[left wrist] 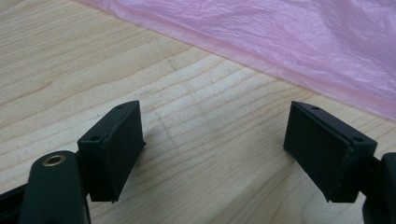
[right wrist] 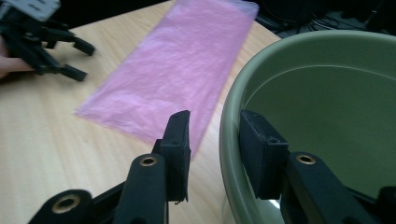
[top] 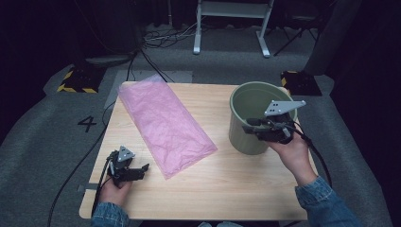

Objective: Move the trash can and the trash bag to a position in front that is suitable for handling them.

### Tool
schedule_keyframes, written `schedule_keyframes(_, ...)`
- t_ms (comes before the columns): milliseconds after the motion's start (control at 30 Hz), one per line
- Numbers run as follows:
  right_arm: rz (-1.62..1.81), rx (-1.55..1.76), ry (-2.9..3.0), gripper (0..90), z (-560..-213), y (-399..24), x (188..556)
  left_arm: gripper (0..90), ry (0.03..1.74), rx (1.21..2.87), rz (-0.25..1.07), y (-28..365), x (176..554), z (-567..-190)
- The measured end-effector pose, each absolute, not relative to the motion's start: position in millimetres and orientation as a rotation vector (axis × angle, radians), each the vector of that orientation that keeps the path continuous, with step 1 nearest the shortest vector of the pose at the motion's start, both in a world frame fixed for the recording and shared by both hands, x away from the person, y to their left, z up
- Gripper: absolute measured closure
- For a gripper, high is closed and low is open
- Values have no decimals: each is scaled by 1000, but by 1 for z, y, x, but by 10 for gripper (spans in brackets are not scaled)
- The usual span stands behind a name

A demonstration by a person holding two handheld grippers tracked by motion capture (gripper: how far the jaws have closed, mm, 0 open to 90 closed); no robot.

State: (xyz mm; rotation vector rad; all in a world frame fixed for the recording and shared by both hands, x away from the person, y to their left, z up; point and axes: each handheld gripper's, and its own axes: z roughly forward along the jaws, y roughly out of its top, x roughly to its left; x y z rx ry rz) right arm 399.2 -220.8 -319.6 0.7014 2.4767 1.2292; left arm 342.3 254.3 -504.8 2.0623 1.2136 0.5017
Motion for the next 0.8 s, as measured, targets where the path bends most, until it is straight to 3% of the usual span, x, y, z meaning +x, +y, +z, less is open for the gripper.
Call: schedule_keyframes(800,1444,415,2667,603,-328,-179,307,196,1218,2060,502,254,342,-505)
